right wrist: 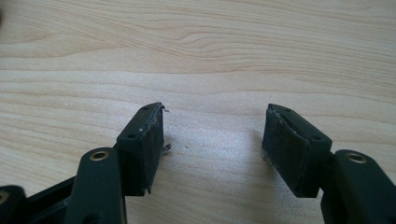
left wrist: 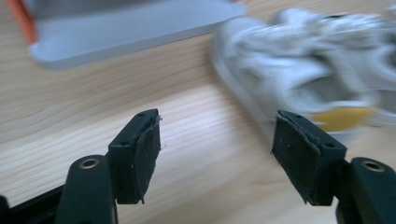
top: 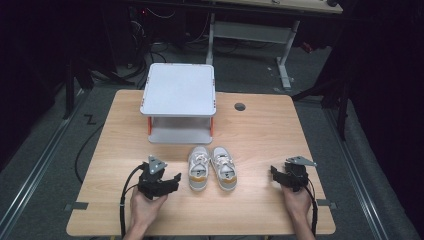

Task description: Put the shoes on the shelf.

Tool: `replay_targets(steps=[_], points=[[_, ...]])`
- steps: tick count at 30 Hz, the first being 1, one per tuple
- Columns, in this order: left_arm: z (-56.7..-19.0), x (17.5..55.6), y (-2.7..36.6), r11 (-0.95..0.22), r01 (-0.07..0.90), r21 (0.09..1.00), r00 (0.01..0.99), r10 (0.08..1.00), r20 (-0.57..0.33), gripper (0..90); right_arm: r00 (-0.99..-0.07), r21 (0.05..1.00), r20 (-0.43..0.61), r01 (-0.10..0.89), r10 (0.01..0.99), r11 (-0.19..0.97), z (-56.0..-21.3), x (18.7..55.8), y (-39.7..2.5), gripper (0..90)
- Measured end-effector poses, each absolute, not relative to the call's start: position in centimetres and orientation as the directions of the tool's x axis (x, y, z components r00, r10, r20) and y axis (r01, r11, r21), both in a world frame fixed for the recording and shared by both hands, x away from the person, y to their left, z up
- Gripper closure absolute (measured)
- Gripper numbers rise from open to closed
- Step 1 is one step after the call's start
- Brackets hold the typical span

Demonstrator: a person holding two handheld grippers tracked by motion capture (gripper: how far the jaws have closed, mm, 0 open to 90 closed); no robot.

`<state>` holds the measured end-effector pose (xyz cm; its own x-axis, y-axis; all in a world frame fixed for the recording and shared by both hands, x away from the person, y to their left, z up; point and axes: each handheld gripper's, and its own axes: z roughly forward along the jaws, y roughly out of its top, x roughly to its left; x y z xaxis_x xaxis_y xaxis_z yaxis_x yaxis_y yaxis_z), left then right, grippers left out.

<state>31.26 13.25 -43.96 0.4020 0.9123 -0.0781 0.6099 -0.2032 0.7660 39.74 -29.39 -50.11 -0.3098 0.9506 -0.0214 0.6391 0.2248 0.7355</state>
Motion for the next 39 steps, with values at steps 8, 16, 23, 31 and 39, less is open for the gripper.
replay_targets(steps=[8,16,23,31,39], points=[[-43.0,32.4,7.1,-0.294,0.625,0.723,0.511,0.854,-0.095,34.5,-0.31,0.735,-0.021,0.639,0.95,0.225,-50.1,39.7,-29.4,38.1],[-44.3,34.3,4.5,-0.264,0.699,0.665,0.456,0.881,-0.129,30.3,-0.313,0.735,-0.021,0.639,0.949,0.227,-50.1,39.7,-29.4,37.5],[-44.5,35.8,4.0,-0.188,0.755,0.629,0.404,0.888,-0.219,28.7,-0.314,0.735,-0.021,0.639,0.949,0.228,-50.1,39.7,-29.4,37.1],[-44.5,36.4,3.0,-0.19,0.762,0.619,0.39,0.898,-0.204,28.3,-0.315,0.735,-0.021,0.639,0.949,0.229,-50.1,39.7,-29.4,36.9],[-44.3,37.1,2.6,-0.17,0.789,0.591,0.373,0.896,-0.241,29.3,-0.315,0.735,-0.024,0.638,0.949,0.23,-50.1,39.7,-29.4,36.9]])
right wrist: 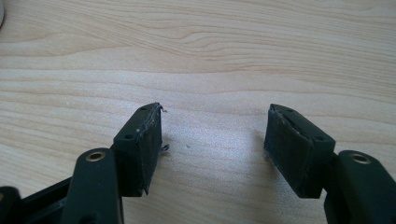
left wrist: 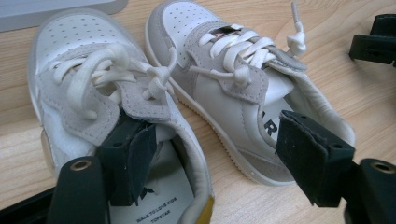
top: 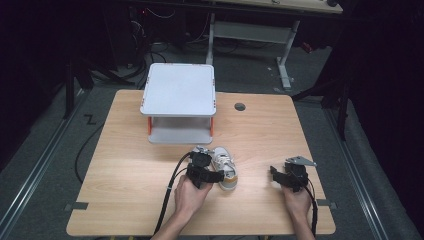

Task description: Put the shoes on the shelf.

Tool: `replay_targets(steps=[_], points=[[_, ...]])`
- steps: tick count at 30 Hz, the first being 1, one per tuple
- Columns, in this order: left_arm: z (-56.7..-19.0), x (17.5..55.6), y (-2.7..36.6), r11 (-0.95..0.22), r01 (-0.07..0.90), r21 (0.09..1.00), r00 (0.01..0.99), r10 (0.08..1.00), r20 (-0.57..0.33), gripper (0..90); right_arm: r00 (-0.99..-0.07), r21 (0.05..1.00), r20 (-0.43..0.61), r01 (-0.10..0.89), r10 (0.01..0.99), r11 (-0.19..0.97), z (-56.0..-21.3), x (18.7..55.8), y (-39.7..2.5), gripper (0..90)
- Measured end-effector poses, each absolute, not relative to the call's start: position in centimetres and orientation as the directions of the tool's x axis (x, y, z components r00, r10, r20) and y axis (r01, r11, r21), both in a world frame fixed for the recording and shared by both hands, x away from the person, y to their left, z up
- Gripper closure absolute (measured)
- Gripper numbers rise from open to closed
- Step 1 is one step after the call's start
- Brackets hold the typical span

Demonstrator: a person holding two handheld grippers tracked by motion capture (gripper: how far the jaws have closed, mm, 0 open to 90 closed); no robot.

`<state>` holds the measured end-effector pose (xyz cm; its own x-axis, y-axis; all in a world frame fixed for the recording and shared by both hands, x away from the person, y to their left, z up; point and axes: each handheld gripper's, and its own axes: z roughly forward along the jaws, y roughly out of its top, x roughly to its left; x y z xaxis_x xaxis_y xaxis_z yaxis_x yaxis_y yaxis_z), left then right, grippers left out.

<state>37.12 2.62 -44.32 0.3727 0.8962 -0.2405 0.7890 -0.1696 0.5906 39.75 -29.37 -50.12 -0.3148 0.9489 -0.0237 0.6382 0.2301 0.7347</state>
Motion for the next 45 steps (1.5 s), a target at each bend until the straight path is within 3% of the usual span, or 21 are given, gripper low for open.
replay_targets(steps=[9,14,18,29,45], points=[[-44.8,37.6,1.5,-0.225,0.776,0.589,0.394,0.903,-0.174,32.4,-0.315,0.735,-0.024,0.638,0.949,0.23,-50.1,39.7,-29.4,36.8],[-45.0,37.7,0.7,-0.328,0.745,0.581,0.426,0.904,-0.036,45.8,-0.314,0.735,-0.024,0.638,0.949,0.23,-50.1,39.7,-29.4,36.8],[-45.1,38.1,1.4,-0.341,0.75,0.566,0.455,0.888,-0.068,60.7,-0.315,0.734,-0.023,0.639,0.949,0.23,-50.1,39.7,-29.4,36.5],[-44.9,37.6,1.4,-0.383,0.726,0.571,0.471,0.882,-0.007,73.8,-0.316,0.734,-0.022,0.639,0.949,0.23,-50.1,39.8,-29.4,36.2],[-45.0,35.9,4.0,-0.378,0.701,0.605,0.503,0.863,-0.045,78.3,-0.318,0.733,-0.021,0.64,0.948,0.231,-50.1,39.8,-29.3,35.0]])
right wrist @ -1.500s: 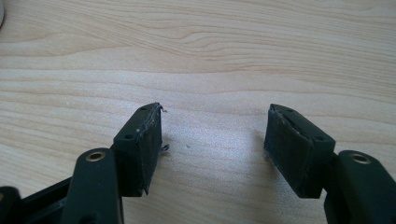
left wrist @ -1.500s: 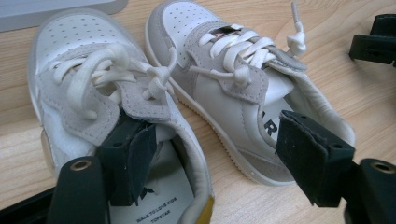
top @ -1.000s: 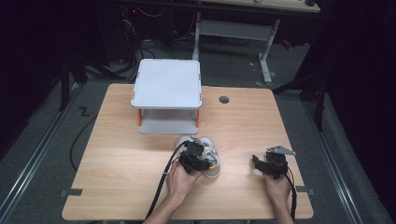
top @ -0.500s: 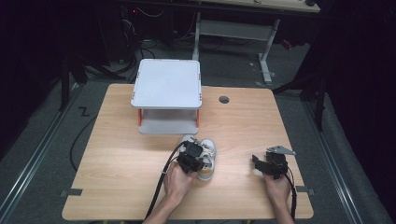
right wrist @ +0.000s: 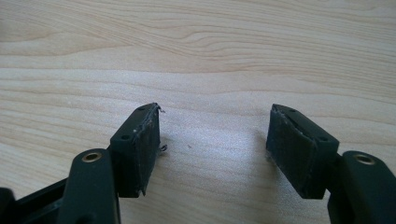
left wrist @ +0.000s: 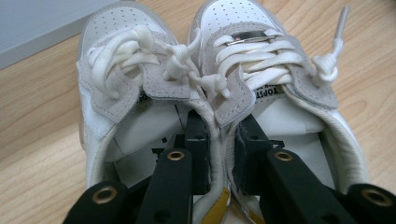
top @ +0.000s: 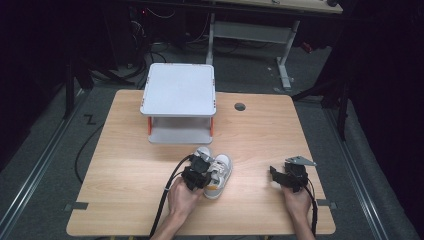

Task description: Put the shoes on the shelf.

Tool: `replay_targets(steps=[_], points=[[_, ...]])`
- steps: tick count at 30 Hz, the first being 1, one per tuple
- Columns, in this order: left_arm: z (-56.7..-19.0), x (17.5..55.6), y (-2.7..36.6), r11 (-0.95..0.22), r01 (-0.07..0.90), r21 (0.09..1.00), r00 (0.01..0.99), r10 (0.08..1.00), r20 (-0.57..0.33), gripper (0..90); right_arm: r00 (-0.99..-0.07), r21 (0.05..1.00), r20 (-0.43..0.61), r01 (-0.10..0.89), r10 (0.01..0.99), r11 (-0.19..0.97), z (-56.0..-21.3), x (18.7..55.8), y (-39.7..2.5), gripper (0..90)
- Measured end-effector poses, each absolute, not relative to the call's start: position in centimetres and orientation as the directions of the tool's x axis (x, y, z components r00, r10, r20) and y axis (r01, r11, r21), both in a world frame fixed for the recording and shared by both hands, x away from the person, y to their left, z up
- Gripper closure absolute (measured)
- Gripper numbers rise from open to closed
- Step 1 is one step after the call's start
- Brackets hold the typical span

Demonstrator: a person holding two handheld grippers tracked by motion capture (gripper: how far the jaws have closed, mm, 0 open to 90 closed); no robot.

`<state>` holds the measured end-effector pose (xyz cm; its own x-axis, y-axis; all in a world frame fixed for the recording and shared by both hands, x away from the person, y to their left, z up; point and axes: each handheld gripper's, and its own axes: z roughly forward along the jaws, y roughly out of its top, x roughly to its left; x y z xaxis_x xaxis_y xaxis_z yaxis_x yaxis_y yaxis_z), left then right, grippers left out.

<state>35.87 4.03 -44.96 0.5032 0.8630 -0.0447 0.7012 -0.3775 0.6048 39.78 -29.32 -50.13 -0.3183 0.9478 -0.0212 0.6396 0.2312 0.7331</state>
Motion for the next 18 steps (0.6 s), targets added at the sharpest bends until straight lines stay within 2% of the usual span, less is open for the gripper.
replay_targets(steps=[9,18], points=[[-43.6,34.9,6.9,-0.334,0.692,0.64,0.499,0.862,-0.091,78.3,-0.319,0.733,-0.023,0.639,0.948,0.233,-50.1,39.8,-29.3,35.0],[-41.5,35.8,9.4,-0.286,0.674,0.681,0.451,0.89,-0.072,78.2,-0.318,0.733,-0.022,0.639,0.948,0.232,-50.1,39.8,-29.3,35.0]])
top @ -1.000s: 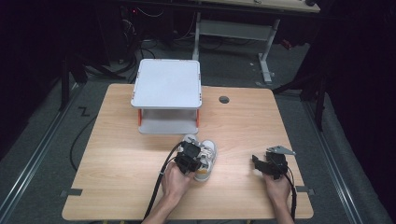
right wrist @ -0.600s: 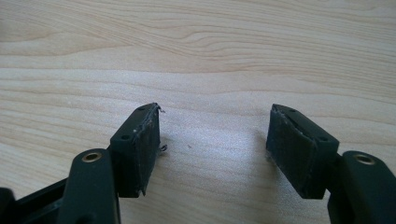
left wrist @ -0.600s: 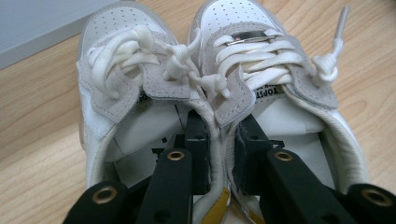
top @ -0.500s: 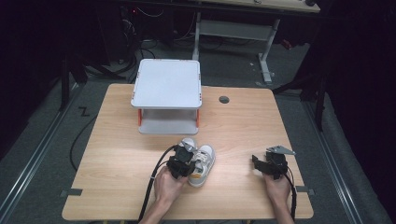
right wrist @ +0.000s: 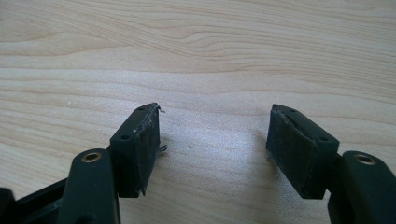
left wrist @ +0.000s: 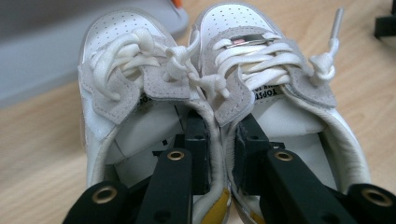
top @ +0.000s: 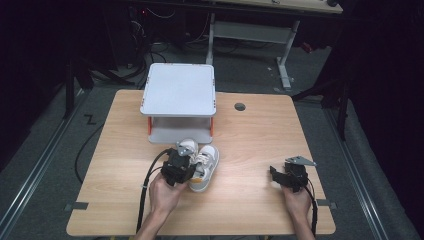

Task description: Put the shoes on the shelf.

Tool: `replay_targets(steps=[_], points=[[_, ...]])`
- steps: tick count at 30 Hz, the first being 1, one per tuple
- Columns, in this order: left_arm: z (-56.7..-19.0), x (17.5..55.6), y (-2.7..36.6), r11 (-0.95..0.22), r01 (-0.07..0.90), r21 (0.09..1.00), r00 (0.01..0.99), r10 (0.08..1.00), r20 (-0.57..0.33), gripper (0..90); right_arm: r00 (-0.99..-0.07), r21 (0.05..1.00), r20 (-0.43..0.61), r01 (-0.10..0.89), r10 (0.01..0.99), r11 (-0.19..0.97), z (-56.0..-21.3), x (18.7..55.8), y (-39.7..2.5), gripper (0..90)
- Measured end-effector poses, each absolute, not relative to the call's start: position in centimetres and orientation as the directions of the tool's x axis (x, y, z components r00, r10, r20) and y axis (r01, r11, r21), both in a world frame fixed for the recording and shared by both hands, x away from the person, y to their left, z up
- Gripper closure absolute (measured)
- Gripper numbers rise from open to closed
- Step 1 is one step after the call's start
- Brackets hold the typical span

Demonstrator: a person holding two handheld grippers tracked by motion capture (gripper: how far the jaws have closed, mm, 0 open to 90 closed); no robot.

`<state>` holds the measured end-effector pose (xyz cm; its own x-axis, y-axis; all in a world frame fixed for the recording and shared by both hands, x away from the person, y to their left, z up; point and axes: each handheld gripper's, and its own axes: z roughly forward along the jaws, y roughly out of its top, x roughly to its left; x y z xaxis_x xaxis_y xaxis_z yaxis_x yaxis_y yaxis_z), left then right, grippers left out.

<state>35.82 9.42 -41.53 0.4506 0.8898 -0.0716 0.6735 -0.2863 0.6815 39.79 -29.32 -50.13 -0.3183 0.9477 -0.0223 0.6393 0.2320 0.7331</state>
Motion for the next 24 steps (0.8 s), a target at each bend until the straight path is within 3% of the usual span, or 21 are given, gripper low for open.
replay_targets(steps=[8,24], points=[[-41.4,38.4,10.8,-0.272,0.66,0.7,0.399,0.917,-0.019,78.1,-0.318,0.734,-0.014,0.641,0.948,0.226,-50.1,39.8,-29.4,34.7],[-44.6,44.3,12.0,-0.241,0.676,0.697,0.306,0.952,0.032,77.3,-0.321,0.736,-0.011,0.638,0.947,0.225,-50.1,39.9,-29.5,38.2]])
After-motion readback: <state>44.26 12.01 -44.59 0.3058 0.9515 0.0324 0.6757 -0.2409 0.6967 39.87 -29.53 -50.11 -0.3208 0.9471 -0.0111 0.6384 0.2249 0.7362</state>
